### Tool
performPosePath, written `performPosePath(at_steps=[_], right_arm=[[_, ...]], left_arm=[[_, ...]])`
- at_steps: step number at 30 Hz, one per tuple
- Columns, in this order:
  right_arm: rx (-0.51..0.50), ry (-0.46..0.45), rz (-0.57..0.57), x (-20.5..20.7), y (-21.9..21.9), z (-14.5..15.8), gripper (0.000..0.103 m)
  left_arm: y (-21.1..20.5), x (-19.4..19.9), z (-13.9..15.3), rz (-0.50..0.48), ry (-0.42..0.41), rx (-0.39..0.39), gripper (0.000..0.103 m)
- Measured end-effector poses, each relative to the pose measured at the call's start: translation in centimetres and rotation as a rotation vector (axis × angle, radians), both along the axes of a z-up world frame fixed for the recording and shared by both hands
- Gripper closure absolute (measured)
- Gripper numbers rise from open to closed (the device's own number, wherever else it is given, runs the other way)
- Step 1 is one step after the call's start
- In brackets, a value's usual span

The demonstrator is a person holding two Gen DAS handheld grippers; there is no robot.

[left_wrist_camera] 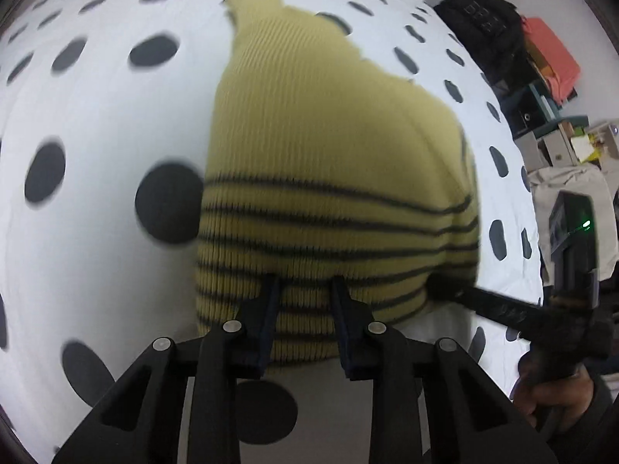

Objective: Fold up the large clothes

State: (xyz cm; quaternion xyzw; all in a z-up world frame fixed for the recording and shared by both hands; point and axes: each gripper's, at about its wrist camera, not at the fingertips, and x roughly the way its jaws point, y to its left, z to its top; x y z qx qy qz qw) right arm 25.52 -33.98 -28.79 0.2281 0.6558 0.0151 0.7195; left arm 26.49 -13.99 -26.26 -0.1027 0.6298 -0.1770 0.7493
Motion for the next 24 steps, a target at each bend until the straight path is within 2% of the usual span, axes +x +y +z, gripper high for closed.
performPosePath(at_steps=[3, 4, 7, 10, 11, 13, 14, 16, 17, 18, 21, 22, 24], right_arm=[[-0.001, -0.004, 0.016, -0.1, -0.1, 0.1, 0.103], [0.006, -0.004, 0.008, -0.1, -0.2, 0.2, 0.103], [0.015, -0.011, -0.019, 0.1, -0.5, 0.7, 0.103], [0.006, -0.01, -0.023, -0.1, -0.3, 0.3, 0.103], [0.008, -0.01, -0.029, -0.2, -0.1, 0.3, 0.103], [0.016, -0.016, -0.044, -0.4, -0.2, 0.2, 0.103], [0.019, -0.017, -0.047, -0.3, -0.1, 0.3, 0.103], [0.023, 0.002, -0.051, -0.4, -0.1, 0.1, 0.103], [0.028, 0.009, -0.054, -0.6, -0.1, 0.1, 0.103], [0.023, 0.004, -0.059, -0.6, -0.2, 0.6, 0.103], [-0.001, -0.12, -0.041, -0.3, 0.4, 4.1, 0.1], [-0.028, -0.165, -0.032, 0.2, 0.7, 5.1, 0.1], [-0.056, -0.136, -0.024, 1.6, 0.8, 4.4, 0.1]], left_arm=[[1.3, -0.6, 0.7, -0.011, 0.031, 0.027, 0.091], [1.7, -1.0, 1.2, -0.005, 0.026, 0.014, 0.092], [2.6, -1.0, 5.8, 0.01, -0.063, -0.061, 0.091], [0.8, 0.3, 7.0, -0.027, -0.104, -0.119, 0.091], [0.0, 1.1, 6.4, -0.04, -0.1, -0.114, 0.091], [-1.3, 2.1, 3.4, -0.044, -0.034, -0.061, 0.09], [-1.5, 2.2, 0.5, -0.032, 0.043, -0.014, 0.09], [-1.2, 1.8, -0.9, -0.003, 0.061, -0.016, 0.088], [-1.0, 1.5, -0.1, -0.004, 0.074, -0.008, 0.088], [-0.9, 1.6, 1.0, -0.008, 0.072, -0.008, 0.093], [-0.3, 2.7, 5.3, 0.002, -0.043, -0.046, 0.094], [-0.3, 4.5, 6.8, 0.012, -0.082, -0.092, 0.094], [-0.5, 7.9, 8.2, 0.036, -0.118, -0.125, 0.09]])
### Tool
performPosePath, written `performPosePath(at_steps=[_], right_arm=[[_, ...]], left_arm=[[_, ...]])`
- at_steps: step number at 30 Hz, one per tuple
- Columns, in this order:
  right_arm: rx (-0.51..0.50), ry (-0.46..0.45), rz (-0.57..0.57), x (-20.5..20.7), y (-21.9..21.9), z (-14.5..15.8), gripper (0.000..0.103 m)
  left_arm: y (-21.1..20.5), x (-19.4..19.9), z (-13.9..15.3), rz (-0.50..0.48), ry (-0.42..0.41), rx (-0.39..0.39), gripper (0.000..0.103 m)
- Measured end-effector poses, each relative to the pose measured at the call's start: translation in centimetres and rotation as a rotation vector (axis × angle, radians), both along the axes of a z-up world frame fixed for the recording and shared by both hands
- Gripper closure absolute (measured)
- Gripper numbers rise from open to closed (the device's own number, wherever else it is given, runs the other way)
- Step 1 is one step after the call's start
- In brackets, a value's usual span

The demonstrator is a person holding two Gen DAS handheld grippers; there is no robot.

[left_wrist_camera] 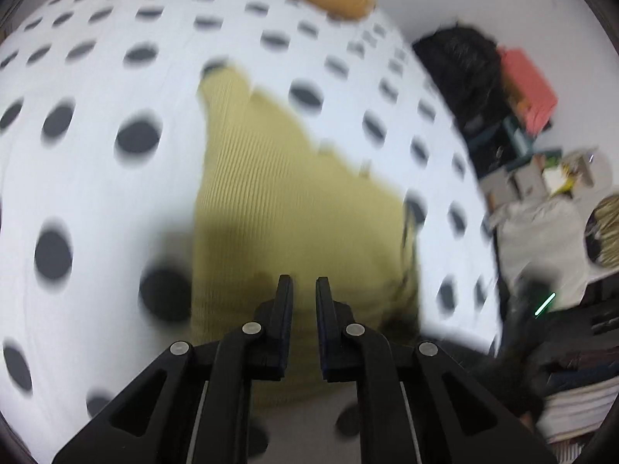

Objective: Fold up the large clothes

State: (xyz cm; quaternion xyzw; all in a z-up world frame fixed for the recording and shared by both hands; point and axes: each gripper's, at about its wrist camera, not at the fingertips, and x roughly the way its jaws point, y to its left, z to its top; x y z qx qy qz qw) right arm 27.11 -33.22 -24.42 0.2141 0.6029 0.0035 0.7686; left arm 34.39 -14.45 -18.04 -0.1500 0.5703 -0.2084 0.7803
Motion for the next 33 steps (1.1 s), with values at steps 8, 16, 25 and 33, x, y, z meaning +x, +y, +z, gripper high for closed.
performPosePath(at_steps=[8, 16, 25, 33], right_arm=[[0.023, 0.013, 0.003, 0.7, 0.0, -2.4, 0.1], [0.07, 0.025, -0.007, 1.1, -0.6, -2.5, 0.101], [0.062, -0.028, -0.06, 0.2, -0.9, -1.3, 0.078], [0.136, -0.092, -0.186, -4.7, -3.9, 1.6, 0.001]], left_arm=[[-0.7, 13.1, -8.5, 0.035, 0.133, 0.174, 0.099], [5.1, 15.6, -7.2, 0.206, 0.076, 0.351, 0.102], [5.2, 6.3, -6.6, 0.095, 0.103, 0.238, 0.042], [10.4, 2.4, -5.8, 0.172, 0.197, -0.11, 0.019]])
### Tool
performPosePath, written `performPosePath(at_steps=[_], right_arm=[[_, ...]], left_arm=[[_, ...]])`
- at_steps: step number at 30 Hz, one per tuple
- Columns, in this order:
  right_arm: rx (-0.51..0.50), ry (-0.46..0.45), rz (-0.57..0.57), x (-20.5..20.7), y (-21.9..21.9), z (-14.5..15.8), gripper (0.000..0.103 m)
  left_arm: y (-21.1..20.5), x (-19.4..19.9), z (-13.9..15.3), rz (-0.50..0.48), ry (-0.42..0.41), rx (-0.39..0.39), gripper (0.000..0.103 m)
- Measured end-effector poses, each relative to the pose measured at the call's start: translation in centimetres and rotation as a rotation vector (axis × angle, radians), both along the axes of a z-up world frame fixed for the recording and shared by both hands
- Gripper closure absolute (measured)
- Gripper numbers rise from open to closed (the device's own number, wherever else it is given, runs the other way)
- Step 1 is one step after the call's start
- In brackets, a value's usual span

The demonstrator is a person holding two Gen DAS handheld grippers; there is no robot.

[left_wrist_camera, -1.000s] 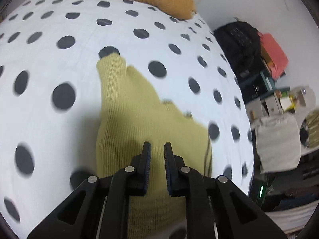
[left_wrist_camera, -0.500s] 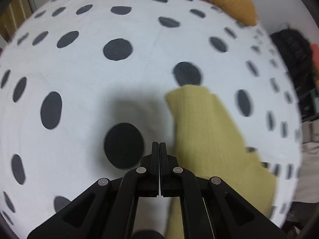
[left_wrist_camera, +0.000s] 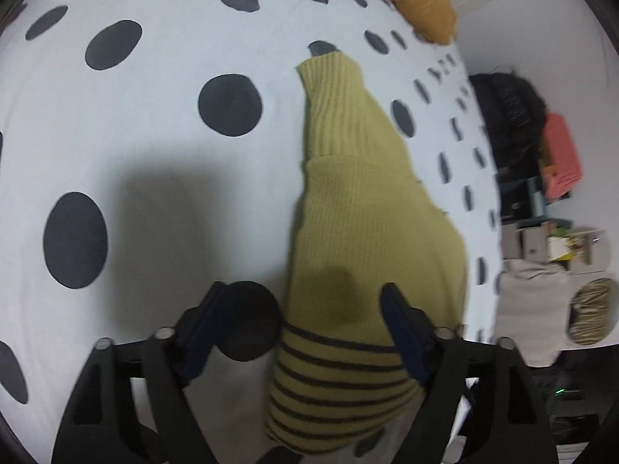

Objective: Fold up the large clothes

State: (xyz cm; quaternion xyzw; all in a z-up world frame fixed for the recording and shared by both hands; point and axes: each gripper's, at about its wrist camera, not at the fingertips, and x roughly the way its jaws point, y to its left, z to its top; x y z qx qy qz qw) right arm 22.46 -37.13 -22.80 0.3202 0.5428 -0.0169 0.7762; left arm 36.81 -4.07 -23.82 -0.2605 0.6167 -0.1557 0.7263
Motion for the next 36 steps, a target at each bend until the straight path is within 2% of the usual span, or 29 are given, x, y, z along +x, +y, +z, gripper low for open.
performPosePath(at_steps=[2, 4, 6, 8, 11, 14, 15, 16, 17, 18, 19, 20, 21, 24, 26, 29, 31, 33, 35, 36], right_arm=[[0.027, -0.026, -0.059, -2.5, -1.2, -0.6, 0.001], [0.054, 0.003, -0.092, -4.1, -2.2, -2.0, 0.001], [0.138, 0.007, -0.123, -4.7, -2.9, -4.1, 0.001], [0.247, -0.018, -0.157, -4.5, -3.5, -6.2, 0.001], [0.334, -0.081, -0.173, -2.3, -3.5, -8.5, 0.001], [0.415, -0.096, -0.179, 0.2, -3.1, -10.0, 0.001], [0.445, -0.104, -0.177, 0.9, -2.9, -10.3, 0.001], [0.454, -0.1, -0.165, 1.8, -2.4, -10.4, 0.008], [0.452, -0.101, -0.15, 2.0, -2.2, -10.2, 0.018], [0.436, -0.083, -0.129, 2.4, -1.8, -10.2, 0.035], [0.445, -0.075, -0.099, 2.8, -1.4, -10.2, 0.041], [0.431, -0.081, -0.099, 2.7, -1.2, -9.8, 0.044], [0.418, -0.082, -0.097, 2.6, -1.0, -9.4, 0.049], [0.371, -0.091, -0.089, 2.2, 0.2, -6.9, 0.053], [0.354, -0.105, -0.072, 1.8, 1.6, -4.7, 0.054], [0.423, -0.094, -0.081, -0.2, 3.6, -2.5, 0.054], [0.462, -0.106, -0.07, -3.0, 5.6, -1.2, 0.054], [0.472, -0.077, -0.051, -5.2, 7.4, -1.7, 0.054], [0.425, -0.011, -0.024, -7.1, 9.9, -3.9, 0.05], [0.383, 0.049, 0.006, -7.7, 11.2, -5.9, 0.044]], left_arm=[[-0.2, 0.6, 0.1, -0.011, -0.014, -0.023, 0.018], [-1.7, 1.6, -0.4, -0.052, -0.021, -0.002, 0.018], [-3.4, 2.5, -1.5, -0.087, -0.013, 0.005, 0.018], [-5.0, 4.2, -3.6, -0.105, 0.006, -0.056, 0.013], [-6.6, 6.4, -5.7, -0.104, 0.03, -0.137, 0.008], [-8.4, 7.6, -7.3, -0.129, 0.06, -0.138, 0.007], [-9.2, 7.7, -7.6, -0.149, 0.057, -0.114, 0.007], [-9.7, 7.5, -7.4, -0.166, 0.036, -0.086, 0.007], [-10.1, 7.3, -7.3, -0.18, 0.014, -0.053, 0.021], [-10.3, 7.1, -6.9, -0.186, -0.011, -0.023, 0.035], [-10.2, 7.0, -6.9, -0.18, -0.011, -0.035, 0.041], [-9.8, 6.9, -6.6, -0.163, -0.008, -0.057, 0.052], [-9.4, 6.7, -6.1, -0.153, -0.009, -0.058, 0.055], [-9.2, 5.8, -3.4, -0.153, -0.045, -0.014, 0.058], [-8.2, 4.3, -0.6, -0.148, -0.087, -0.013, 0.059], [-5.3, 1.0, 3.6, -0.153, -0.123, -0.002, 0.059], [-2.5, -2.0, 4.9, -0.165, -0.12, -0.007, 0.058], [-0.6, -4.3, 3.6, -0.169, -0.076, 0.021, 0.055], [1.3, -6.5, -1.6, -0.157, 0.061, 0.075, 0.054], [1.9, -7.1, -4.2, -0.151, 0.126, 0.105, 0.045]])
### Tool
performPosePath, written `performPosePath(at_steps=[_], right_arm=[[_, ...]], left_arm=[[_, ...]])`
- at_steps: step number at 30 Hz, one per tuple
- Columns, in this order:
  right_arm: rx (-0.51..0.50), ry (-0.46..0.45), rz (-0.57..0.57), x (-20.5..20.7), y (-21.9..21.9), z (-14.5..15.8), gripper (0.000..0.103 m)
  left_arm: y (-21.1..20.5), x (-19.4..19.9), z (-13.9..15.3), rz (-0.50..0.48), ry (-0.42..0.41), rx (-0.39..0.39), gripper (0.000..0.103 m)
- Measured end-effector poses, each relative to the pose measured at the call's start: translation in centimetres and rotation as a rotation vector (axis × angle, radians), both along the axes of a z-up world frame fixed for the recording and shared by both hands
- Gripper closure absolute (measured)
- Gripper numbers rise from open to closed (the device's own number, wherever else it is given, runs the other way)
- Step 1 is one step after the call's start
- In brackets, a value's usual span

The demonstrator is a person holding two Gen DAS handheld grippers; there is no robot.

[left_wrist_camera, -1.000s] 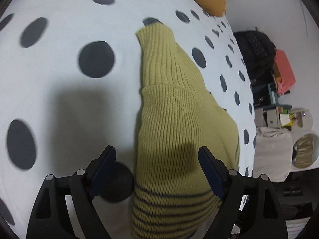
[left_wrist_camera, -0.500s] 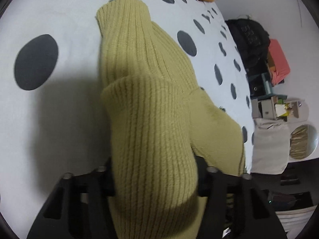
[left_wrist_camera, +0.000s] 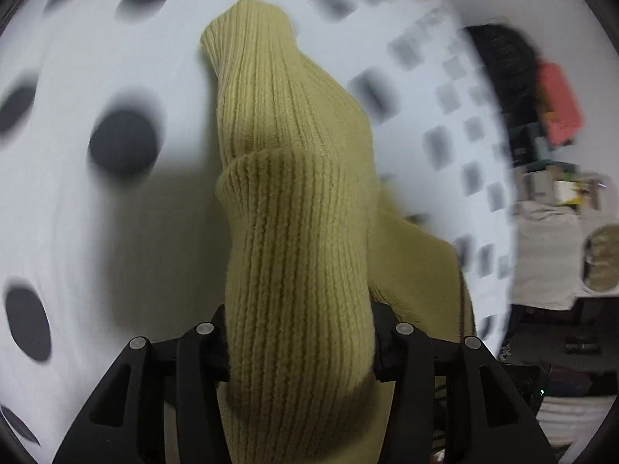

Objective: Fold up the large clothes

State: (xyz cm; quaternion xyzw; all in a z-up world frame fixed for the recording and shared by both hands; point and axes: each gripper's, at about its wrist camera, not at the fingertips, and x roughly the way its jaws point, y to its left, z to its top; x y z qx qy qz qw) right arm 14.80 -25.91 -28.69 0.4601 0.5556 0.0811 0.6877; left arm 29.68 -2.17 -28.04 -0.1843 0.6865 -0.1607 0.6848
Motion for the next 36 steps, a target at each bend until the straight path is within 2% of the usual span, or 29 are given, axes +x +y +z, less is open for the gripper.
performPosePath(at_steps=[1, 2, 3, 4, 7, 8, 9, 11, 13, 14, 16, 17, 18, 19, 20, 22, 24, 26, 28, 30, 32, 35, 36], right_arm=[[-0.06, 0.092, 0.05, -0.4, 1.3, -2.6, 0.031], [-0.089, 0.141, 0.077, -0.8, 2.1, -4.4, 0.029], [-0.073, 0.101, 0.076, -1.2, 2.3, -4.8, 0.026], [-0.085, 0.076, 0.061, -1.3, 2.0, -4.2, 0.025], [-0.18, 0.132, 0.069, -1.5, 0.9, -1.1, 0.025], [-0.257, 0.118, 0.067, -1.7, 0.4, 0.9, 0.026], [-0.35, 0.088, 0.073, -1.8, 0.1, 3.2, 0.03], [-0.48, 0.009, 0.086, -1.5, 0.2, 6.9, 0.034], [-0.445, -0.066, 0.085, 0.4, 0.5, 9.1, 0.041], [-0.373, -0.09, 0.094, 1.9, 1.1, 9.0, 0.044], [-0.229, -0.092, 0.138, 4.5, 2.8, 7.2, 0.062], [-0.215, -0.069, 0.164, 5.9, 3.9, 6.2, 0.066], [-0.228, -0.029, 0.198, 7.0, 4.5, 4.5, 0.075], [-0.287, 0.012, 0.217, 8.0, 4.6, 2.9, 0.098], [-0.361, 0.038, 0.224, 8.9, 4.1, 1.6, 0.103], [-0.429, 0.049, 0.189, 10.0, 2.5, 0.6, 0.103], [-0.494, 0.059, 0.171, 10.8, 1.3, 1.0, 0.103], [-0.521, 0.066, 0.181, 10.9, 1.5, 2.6, 0.103], [-0.567, 0.018, 0.222, 9.1, 3.3, 5.4, 0.1], [-0.571, -0.022, 0.265, 6.7, 4.8, 7.2, 0.1], [-0.598, -0.003, 0.293, 5.3, 6.0, 6.4, 0.1], [-0.611, 0.125, 0.334, 4.1, 5.6, 1.1, 0.103], [-0.61, 0.131, 0.332, 4.0, 5.4, 0.4, 0.103]], left_arm=[[1.0, -0.6, -2.4, 0.031, 0.046, -0.002, 0.039], [2.5, -0.8, -3.3, 0.102, 0.053, -0.097, 0.038], [3.2, -0.7, -3.1, 0.141, 0.067, -0.138, 0.038], [3.7, -0.4, -2.4, 0.165, 0.077, -0.138, 0.039], [4.5, 0.9, 2.4, 0.135, -0.052, 0.013, 0.039], [5.2, 1.2, 4.4, 0.142, -0.095, 0.073, 0.041], [5.9, 1.3, 6.3, 0.15, -0.127, 0.106, 0.041], [6.5, 0.6, 8.8, 0.155, -0.163, 0.104, 0.04], [6.3, -1.5, 10.2, 0.141, -0.168, 0.09, 0.04], [6.1, -2.4, 10.4, 0.132, -0.164, 0.089, 0.04], [4.9, -5.6, 10.3, 0.09, -0.138, 0.098, 0.04], [4.0, -7.4, 9.9, 0.067, -0.122, 0.105, 0.04], [3.7, -8.5, 9.5, 0.054, -0.112, 0.109, 0.04], [2.9, -10.4, 8.6, 0.025, -0.087, 0.128, 0.04], [2.1, -11.1, 7.9, 0.002, -0.071, 0.143, 0.04], [0.7, -13.7, 5.7, -0.062, -0.038, 0.231, 0.038], [0.5, -15.1, 4.8, -0.067, -0.025, 0.252, 0.037], [0.9, -15.6, 5.2, -0.036, -0.02, 0.286, 0.037], [1.3, -15.9, 6.6, -0.012, -0.055, 0.298, 0.038], [1.2, -16.0, 8.0, -0.01, -0.111, 0.329, 0.038], [0.9, -15.9, 9.2, -0.016, -0.155, 0.355, 0.038], [0.1, -15.9, 9.7, -0.013, -0.168, 0.347, 0.038], [0.0, -15.8, 9.9, -0.013, -0.17, 0.347, 0.038]])
